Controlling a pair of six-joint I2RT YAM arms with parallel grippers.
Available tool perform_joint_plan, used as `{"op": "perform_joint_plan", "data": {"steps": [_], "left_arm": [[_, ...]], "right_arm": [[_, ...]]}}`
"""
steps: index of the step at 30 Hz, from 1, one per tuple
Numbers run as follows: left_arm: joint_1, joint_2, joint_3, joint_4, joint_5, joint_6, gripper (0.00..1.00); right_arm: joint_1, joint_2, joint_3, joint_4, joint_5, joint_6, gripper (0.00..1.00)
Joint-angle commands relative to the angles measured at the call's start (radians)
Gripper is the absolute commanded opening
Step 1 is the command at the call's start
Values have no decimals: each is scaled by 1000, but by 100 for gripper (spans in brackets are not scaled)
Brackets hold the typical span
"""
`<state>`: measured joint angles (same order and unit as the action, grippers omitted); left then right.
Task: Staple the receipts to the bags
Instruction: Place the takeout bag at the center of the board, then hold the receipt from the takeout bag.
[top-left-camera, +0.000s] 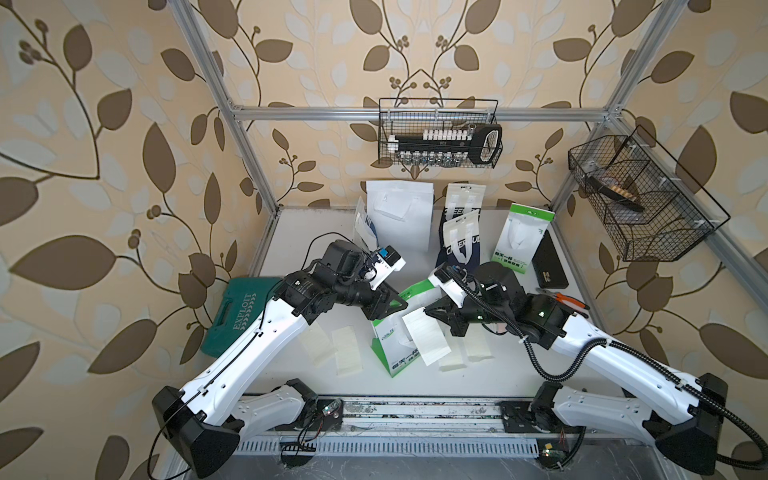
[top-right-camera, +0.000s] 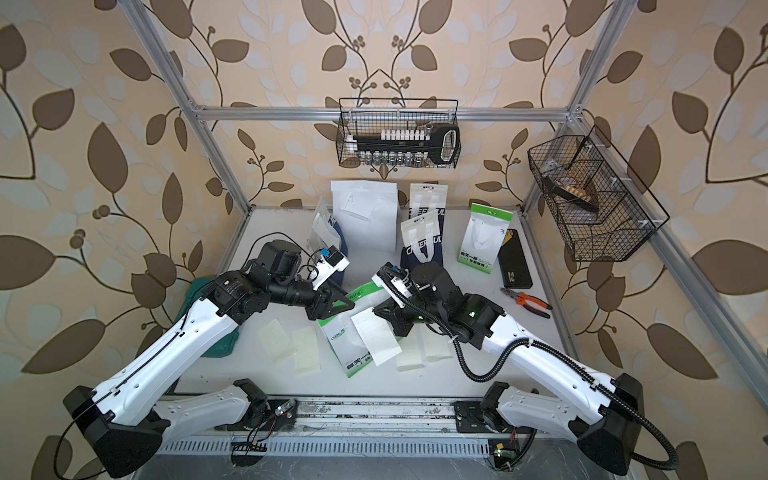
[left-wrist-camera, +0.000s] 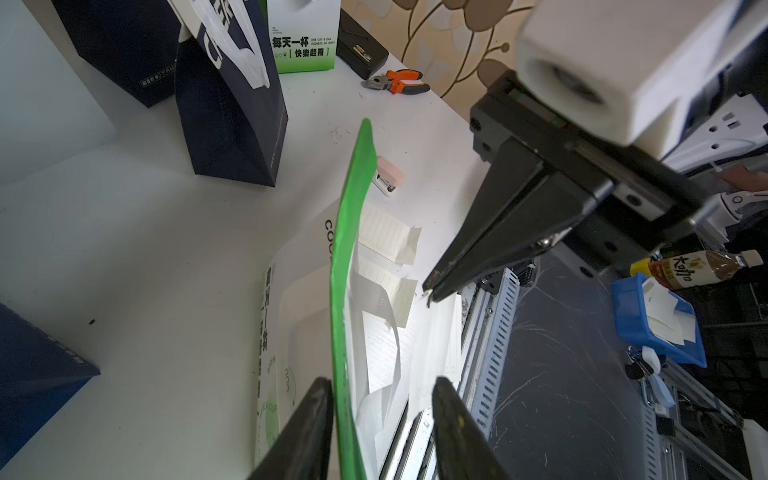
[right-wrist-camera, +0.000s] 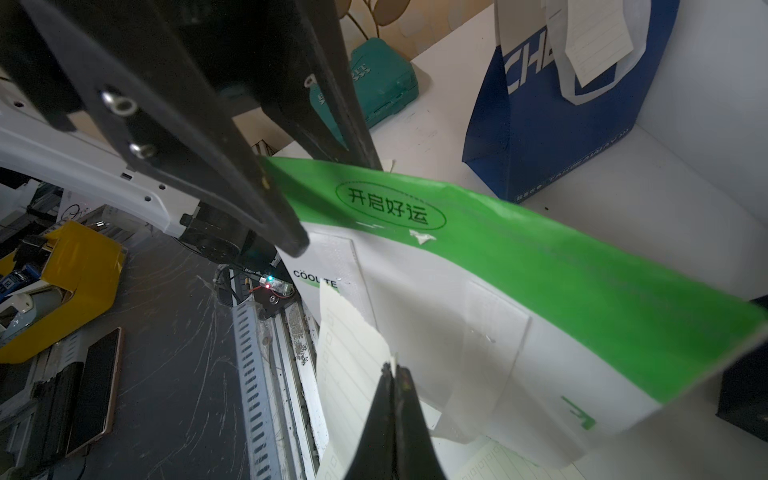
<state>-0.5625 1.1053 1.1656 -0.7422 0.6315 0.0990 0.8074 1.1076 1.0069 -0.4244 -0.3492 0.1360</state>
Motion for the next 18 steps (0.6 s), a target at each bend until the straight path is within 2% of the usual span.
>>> {"op": "perform_joint_plan", "data": {"steps": [1,7,14,18], "left_arm": [[0,-16,40,-14,31,18,40],[0,-15,39,-19,19,18,38],[-1,-1,42,-23,11,21,28],[-2,4,45,-27,1,24,27]], "right_arm": [[3,21,71,47,-4,-21,0],[4,74,115,61,7,-31,0],[4,104,127,68,27,-36,0],[5,109,129,69,41,-39,0]]}}
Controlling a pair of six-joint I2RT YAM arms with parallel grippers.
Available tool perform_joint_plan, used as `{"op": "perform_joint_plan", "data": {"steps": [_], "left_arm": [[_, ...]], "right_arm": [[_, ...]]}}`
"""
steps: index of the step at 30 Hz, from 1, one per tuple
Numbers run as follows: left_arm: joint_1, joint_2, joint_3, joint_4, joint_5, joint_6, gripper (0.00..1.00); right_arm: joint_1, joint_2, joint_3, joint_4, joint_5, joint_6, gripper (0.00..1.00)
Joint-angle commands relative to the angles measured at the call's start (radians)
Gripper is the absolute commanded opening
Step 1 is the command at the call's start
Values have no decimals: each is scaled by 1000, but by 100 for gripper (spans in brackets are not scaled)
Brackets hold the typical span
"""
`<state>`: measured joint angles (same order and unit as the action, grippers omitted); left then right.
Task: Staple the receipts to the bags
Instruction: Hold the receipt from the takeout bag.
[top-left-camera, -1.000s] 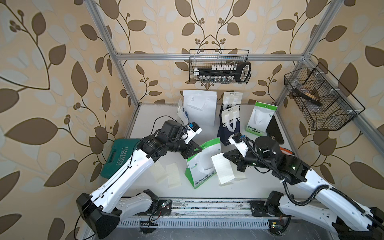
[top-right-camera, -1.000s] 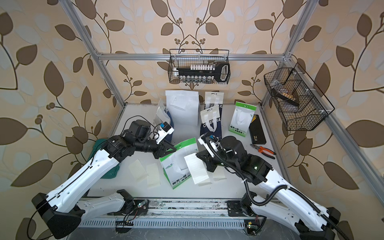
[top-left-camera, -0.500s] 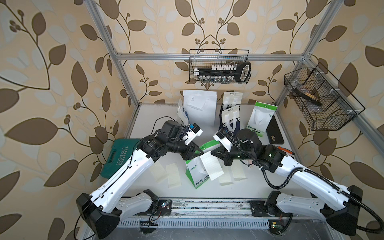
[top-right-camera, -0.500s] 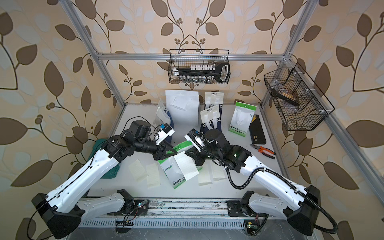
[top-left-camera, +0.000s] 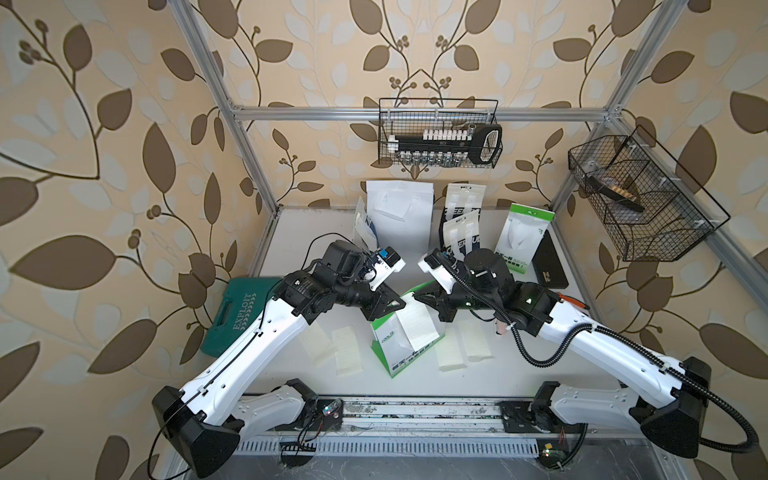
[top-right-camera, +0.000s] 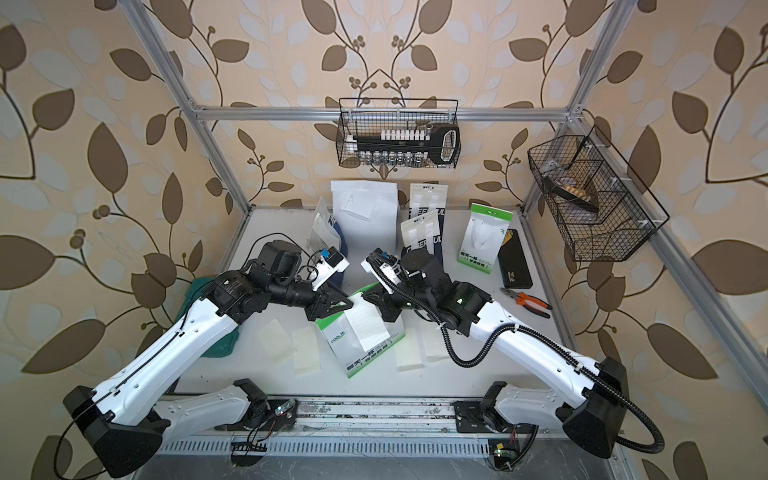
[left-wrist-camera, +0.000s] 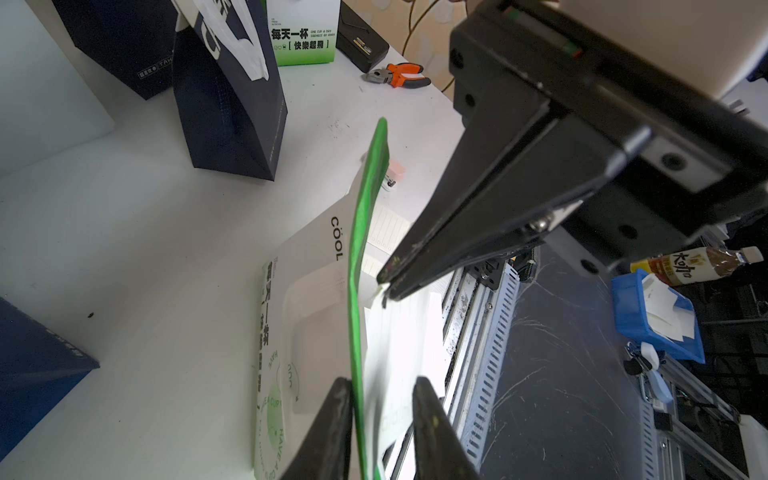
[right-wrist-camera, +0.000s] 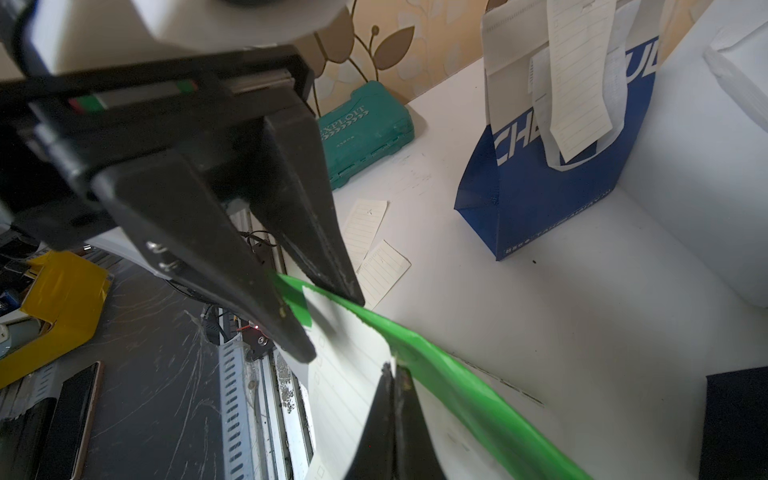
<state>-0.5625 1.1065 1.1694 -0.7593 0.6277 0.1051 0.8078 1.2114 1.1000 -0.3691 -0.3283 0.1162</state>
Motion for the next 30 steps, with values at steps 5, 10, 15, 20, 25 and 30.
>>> {"op": "perform_joint_plan", "data": {"steps": [5,10,15,20,25,30], "left_arm": [[-2,7,36,-11,-15,21,24],[-2,7,38,-12,-22,25,21],[-2,12,39,-12,-27,21,18],[-3,10,41,-10,-43,21,0],[-3,-7,31,14,-85,-15,0],[-8,-8,48,-2,-165,-67,0]], "right_arm": [[5,15,37,19,37,-18,0],[5,15,31,35,47,-12,0],[5,18,30,42,59,0,0],[5,14,23,53,73,10,0],[4,-7,3,45,144,48,38],[-25,-158,-98,30,336,159,68]]}}
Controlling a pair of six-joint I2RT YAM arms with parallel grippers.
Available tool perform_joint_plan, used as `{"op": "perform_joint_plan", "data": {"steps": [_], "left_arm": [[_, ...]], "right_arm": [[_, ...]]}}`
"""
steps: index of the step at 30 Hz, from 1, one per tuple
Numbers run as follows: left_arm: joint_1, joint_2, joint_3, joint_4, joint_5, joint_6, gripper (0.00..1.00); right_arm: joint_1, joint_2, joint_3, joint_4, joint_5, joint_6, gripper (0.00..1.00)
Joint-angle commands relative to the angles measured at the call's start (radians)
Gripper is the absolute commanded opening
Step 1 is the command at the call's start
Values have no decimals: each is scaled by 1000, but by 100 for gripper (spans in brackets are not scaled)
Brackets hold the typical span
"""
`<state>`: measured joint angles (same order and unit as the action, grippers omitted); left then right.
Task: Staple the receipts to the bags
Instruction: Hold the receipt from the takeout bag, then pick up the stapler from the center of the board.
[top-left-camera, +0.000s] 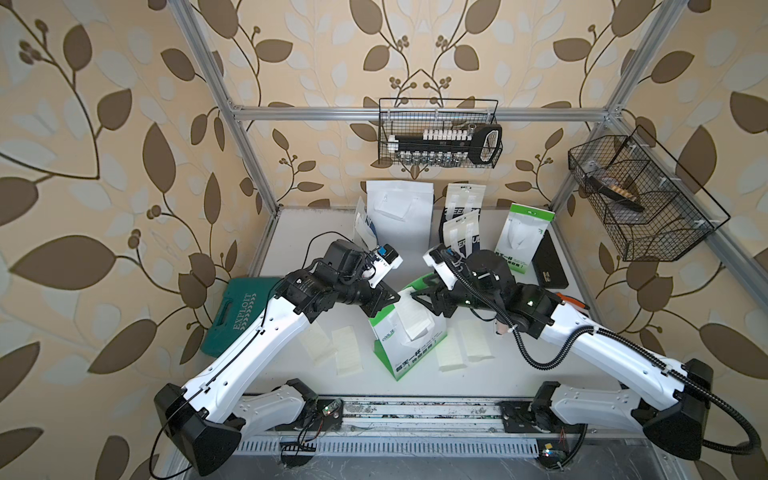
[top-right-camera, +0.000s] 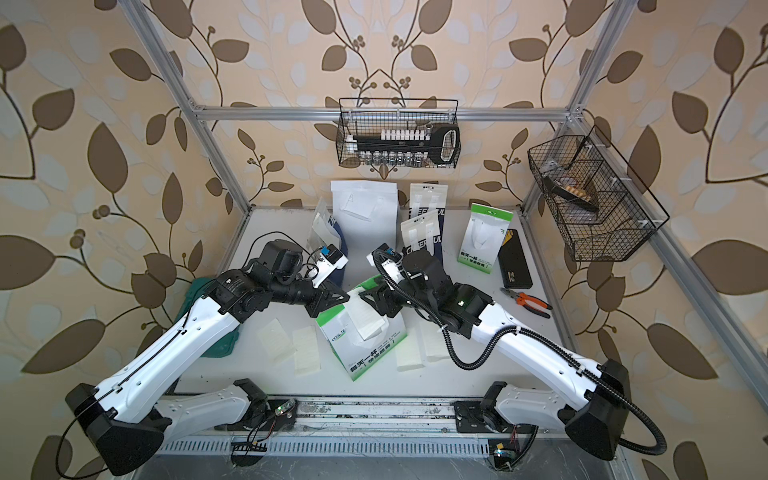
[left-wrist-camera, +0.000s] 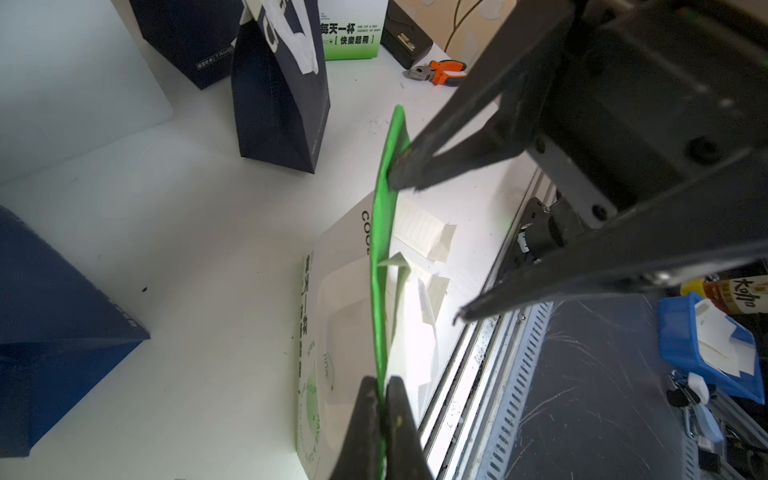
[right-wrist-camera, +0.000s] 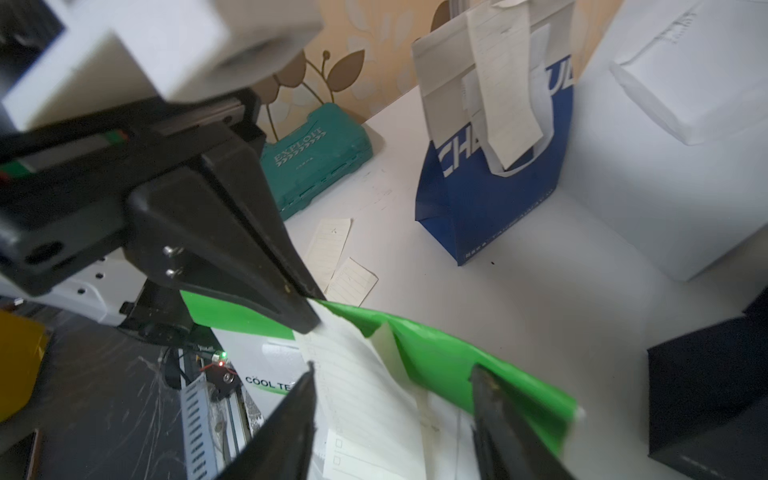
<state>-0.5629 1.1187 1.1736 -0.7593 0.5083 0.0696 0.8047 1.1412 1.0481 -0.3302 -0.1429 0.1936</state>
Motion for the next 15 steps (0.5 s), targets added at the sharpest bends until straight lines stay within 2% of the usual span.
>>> {"op": "perform_joint_plan", "data": {"steps": [1,4,7,10,15], "left_arm": [[-12,-20,50,-8,-55,-39,0],[-24,-29,52,-12,-75,-61,0],[-35,-43,42,-9,-100,-77,0],[-41,-49,29,-5,-110,-98,0],[-47,-58,23,-12,-112,-108,0]], "right_arm": [[-37,-120,-63,-46,202,116,71],[-134,-153,-78,-227,286,235,74],[-272,-138,-124,-388,284,316,73],[-430,-105,-180,-458,213,333,73],[-564,44,-188,-515,250,317,74]]}}
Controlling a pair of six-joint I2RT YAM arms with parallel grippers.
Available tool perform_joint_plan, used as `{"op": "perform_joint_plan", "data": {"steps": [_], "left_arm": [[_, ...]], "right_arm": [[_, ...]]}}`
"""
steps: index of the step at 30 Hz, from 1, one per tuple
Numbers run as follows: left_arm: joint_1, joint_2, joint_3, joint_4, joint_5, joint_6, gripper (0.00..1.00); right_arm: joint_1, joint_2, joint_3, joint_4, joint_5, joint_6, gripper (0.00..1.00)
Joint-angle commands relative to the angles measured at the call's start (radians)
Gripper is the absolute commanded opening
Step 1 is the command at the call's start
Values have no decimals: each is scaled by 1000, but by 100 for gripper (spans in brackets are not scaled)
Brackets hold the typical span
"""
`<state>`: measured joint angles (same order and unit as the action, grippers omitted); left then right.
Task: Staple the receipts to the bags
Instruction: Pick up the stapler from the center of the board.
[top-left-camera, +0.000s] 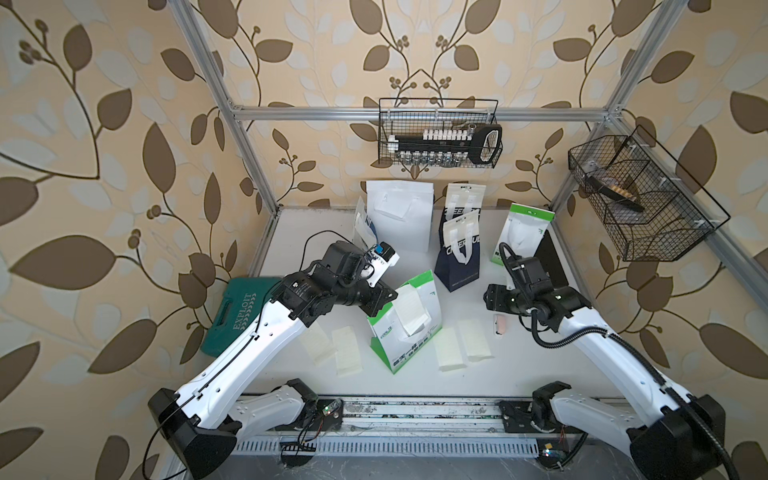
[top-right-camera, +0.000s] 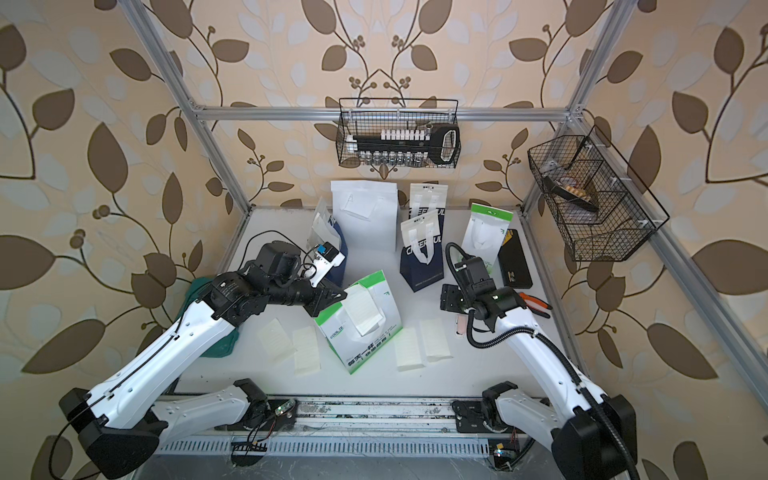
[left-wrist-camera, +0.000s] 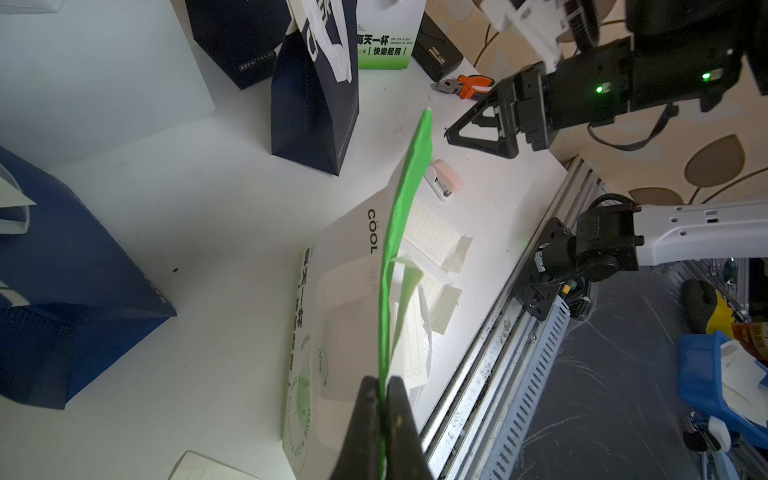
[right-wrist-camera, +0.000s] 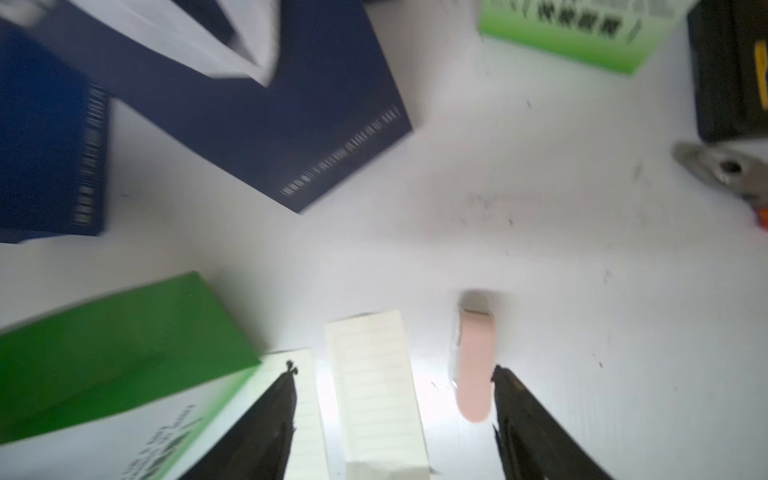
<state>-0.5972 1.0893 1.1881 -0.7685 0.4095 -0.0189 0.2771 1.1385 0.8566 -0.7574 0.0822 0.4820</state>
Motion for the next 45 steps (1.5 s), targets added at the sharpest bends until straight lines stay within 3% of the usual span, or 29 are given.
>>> {"op": "perform_joint_plan", "data": {"steps": [1,8,25,29,38,41,45], "left_arm": [[-14,-33,7,-5,-10,-17,0],[-18,-58,-14,7,0,-3,0],[-33,-72,-41,29,0,1,0],[-35,-74,-42,29,-8,4,0],[-37,-65,-38,27,-13,0,0],[-37,-65,-37,29,-12,-4,0],[-38,-61,-32,30,-14,-18,0]], "right_arm": [[-46,82,2,-79,40,28,74],[-58,303,73,-101,89,53,66],[-29,506,139,-133,106,32,47],[-18,539,135,-126,116,32,38],[-17,494,142,-121,142,28,12],[-6,396,155,-123,179,16,1],[57,211,191,-124,223,-1,0]]}}
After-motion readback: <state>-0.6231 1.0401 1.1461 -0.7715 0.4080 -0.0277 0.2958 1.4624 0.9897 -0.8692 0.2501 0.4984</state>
